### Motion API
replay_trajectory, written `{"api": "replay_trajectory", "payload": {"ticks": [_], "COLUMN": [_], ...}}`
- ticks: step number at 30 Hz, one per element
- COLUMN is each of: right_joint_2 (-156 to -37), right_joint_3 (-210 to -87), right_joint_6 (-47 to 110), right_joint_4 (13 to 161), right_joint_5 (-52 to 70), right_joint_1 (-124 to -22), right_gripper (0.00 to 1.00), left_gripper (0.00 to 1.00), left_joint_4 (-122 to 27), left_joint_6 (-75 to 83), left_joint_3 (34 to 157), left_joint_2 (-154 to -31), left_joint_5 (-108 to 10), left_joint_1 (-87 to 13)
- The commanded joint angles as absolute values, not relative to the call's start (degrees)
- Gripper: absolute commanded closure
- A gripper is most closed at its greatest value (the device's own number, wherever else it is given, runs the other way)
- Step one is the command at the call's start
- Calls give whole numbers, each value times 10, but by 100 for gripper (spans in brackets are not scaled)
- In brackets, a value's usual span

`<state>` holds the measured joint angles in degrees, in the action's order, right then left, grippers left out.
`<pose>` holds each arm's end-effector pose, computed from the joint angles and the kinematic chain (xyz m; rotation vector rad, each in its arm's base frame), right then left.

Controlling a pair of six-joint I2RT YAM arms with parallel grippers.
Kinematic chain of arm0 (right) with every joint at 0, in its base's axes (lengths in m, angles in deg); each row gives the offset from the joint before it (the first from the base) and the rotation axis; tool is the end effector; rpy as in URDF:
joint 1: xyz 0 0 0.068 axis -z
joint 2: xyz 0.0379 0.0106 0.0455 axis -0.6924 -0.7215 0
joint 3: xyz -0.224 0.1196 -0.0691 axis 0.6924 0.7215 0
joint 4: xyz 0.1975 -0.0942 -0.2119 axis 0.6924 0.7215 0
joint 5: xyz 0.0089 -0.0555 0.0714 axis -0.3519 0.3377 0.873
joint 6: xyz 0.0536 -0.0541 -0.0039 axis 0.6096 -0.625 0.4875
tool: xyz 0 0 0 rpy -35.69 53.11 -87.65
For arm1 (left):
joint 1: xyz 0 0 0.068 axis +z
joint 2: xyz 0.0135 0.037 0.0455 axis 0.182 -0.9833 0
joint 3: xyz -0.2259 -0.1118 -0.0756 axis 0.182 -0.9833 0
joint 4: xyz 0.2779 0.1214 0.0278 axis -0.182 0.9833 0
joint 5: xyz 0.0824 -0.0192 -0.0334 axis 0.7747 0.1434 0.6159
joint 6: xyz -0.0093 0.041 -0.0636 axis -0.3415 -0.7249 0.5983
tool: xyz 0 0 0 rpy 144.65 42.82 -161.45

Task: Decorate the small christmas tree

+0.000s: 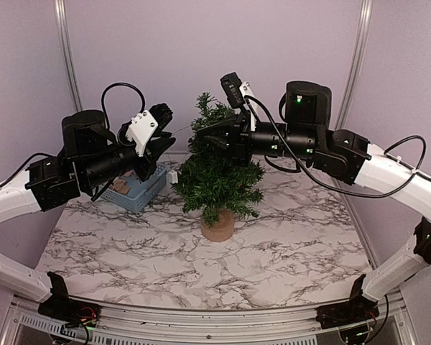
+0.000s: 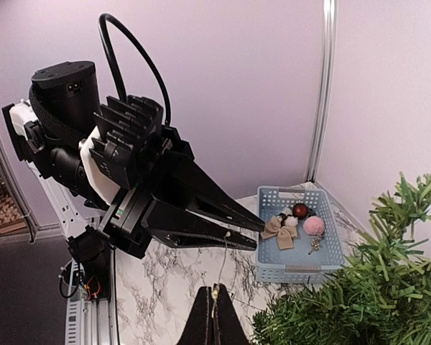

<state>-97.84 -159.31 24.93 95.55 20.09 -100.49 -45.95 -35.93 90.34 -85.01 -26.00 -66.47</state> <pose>0.2056 0.3496 0.4348 -1.0469 1.4082 1.0081 0.2102 -0.2824 0.4019 0.9061 1.3010 -0.1784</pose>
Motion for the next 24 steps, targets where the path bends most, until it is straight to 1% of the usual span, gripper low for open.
{"api": "replay_trajectory", "payload": {"ticks": [1,7,10,13,24], "right_joint_2": [-970,-966,-964,-962,-952], "right_joint_3": [-1609,-1617,-1618,-1619,-1622], "right_joint_6": [218,210,208,207,206], "right_joint_4": [992,1000,1001,1003,1005], "right_joint_5": [198,197,197,197,191], "right_joint_1": [-1009,-1009,-1008,-1009,-1009], "right_gripper": [100,100,100,100,100], "left_gripper": [85,77,76,76,83], "left_joint_4": [-503,-513,-520,-525,-553], "left_joint_6": [-328,-303,-290,-281,-252], "left_joint_3": [878,857,848,840,803], "left_joint_2": [-830,-828,-832,-839,-847], "left_joint_5": [-281,-334,-360,-372,-392], "left_joint_1": [-660,-649,-644,-641,-632]}}
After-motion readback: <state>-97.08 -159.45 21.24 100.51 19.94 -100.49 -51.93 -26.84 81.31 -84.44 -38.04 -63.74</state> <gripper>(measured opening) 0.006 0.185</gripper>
